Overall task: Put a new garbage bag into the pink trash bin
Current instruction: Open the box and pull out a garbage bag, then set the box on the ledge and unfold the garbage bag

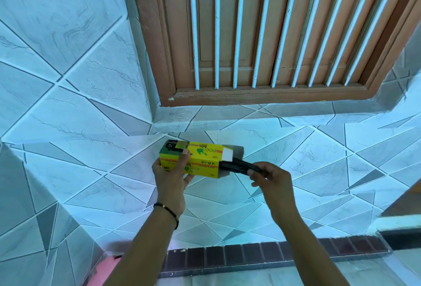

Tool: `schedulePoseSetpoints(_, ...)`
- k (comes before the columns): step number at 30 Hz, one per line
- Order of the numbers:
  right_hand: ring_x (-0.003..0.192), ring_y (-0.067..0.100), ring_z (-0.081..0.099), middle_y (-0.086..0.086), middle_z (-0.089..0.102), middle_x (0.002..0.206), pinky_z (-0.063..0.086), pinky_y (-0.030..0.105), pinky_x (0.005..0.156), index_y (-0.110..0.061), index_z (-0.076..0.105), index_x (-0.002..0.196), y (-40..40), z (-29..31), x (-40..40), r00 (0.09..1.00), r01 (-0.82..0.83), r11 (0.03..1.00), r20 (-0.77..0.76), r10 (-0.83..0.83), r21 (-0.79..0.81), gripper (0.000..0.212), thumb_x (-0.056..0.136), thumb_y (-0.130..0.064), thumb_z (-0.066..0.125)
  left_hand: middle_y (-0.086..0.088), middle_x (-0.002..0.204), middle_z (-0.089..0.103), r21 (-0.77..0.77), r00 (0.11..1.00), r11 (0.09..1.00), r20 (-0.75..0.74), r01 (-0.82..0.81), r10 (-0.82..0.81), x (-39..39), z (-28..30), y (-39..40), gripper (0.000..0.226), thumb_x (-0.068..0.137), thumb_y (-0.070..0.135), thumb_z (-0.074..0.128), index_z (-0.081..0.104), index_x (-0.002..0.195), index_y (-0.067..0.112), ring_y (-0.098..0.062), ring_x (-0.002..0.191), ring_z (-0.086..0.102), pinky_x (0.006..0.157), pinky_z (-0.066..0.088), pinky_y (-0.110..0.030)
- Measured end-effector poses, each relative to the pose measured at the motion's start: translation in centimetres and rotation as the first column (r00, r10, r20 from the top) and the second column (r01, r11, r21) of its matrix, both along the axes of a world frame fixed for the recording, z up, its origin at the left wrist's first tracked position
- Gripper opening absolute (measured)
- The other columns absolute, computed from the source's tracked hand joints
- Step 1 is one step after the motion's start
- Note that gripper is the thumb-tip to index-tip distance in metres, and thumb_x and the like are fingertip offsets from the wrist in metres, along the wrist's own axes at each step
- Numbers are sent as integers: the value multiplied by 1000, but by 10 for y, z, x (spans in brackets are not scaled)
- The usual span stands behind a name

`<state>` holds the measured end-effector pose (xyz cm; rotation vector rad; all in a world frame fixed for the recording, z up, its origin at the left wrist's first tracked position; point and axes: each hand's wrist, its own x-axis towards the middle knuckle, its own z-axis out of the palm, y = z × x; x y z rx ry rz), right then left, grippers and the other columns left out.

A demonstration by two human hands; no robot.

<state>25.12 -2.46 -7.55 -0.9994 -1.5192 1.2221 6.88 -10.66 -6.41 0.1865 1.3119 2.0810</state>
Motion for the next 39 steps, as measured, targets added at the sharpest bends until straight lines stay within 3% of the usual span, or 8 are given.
schedulePoseSetpoints(10, 60, 17, 58, 9, 62, 65, 54, 20, 61, -9, 70, 77, 12, 12, 21, 946, 70, 981, -299, -124, -183, 12, 83, -1, 63, -10, 105, 63, 71, 962, 986, -220, -151, 163, -62, 58, 100, 48, 71, 21, 79, 43, 102, 15, -20, 81, 63, 69, 60, -41)
schedulePoseSetpoints(13, 63, 21, 57, 10, 62, 65, 53, 19, 60, -4, 70, 80, 10, 15, 15, 955, 21, 982, -285, -75, -188, 9, 83, 0, 62, -1, 104, 56, -64, 941, 971, -270, -231, 206, -70, 63, 128, 62, 71, 28, 78, 46, 120, 9, -16, 89, 53, 97, 47, -36)
schedulePoseSetpoints(24, 62, 19, 56, 9, 62, 63, 50, 25, 66, -1, 70, 78, 13, 11, 11, 976, -14, 972, -214, -38, -233, 8, 82, -1, 63, -22, 132, 47, -369, 692, 808, -719, -460, 65, -85, 42, 162, 69, 77, 39, 69, 41, 127, 0, -36, 126, 41, 104, 28, -40)
schedulePoseSetpoints(26, 62, 20, 56, 10, 62, 64, 50, 29, 68, -1, 70, 78, 13, 9, 12, 977, -11, 969, -209, -41, -246, 7, 82, -1, 64, -22, 135, 45, -319, 592, 811, -805, -491, 41, -84, 39, 159, 74, 77, 42, 68, 39, 131, 1, -37, 127, 39, 105, 27, -41)
schedulePoseSetpoints(29, 62, 22, 56, 10, 63, 66, 51, 33, 71, -3, 70, 79, 15, 7, 14, 976, 0, 965, -210, -57, -261, 6, 82, -2, 65, -16, 145, 37, -247, 240, 820, -961, -516, -139, -86, 35, 156, 84, 76, 52, 64, 33, 139, 7, -35, 136, 29, 111, 20, -46)
schedulePoseSetpoints(33, 63, 22, 55, 12, 63, 69, 50, 30, 66, -5, 68, 80, 18, 7, 13, 968, 18, 962, -237, -86, -274, 6, 83, -1, 64, -7, 156, 15, -407, -152, 734, -812, -544, -563, -85, 42, 157, 80, 77, 45, 65, 27, 144, 22, -33, 145, 1, 115, -1, -56)
schedulePoseSetpoints(37, 64, 21, 55, 13, 61, 69, 51, 26, 60, -2, 67, 83, 18, 10, 9, 956, 11, 959, -279, -93, -283, 4, 83, -1, 63, -12, 155, 16, -405, -17, 768, -880, -497, -475, -67, 50, 146, 85, 78, 47, 63, 24, 145, 13, -35, 144, 5, 115, 3, -53)
schedulePoseSetpoints(39, 62, 20, 56, 12, 62, 69, 52, 24, 58, -2, 66, 83, 16, 8, 6, 942, 3, 947, -317, -111, -322, 4, 83, -1, 63, -15, 148, 32, -318, 235, 883, -940, -344, -247, -40, 48, 124, 78, 79, 51, 57, 34, 140, 7, -34, 138, 25, 114, 15, -44)
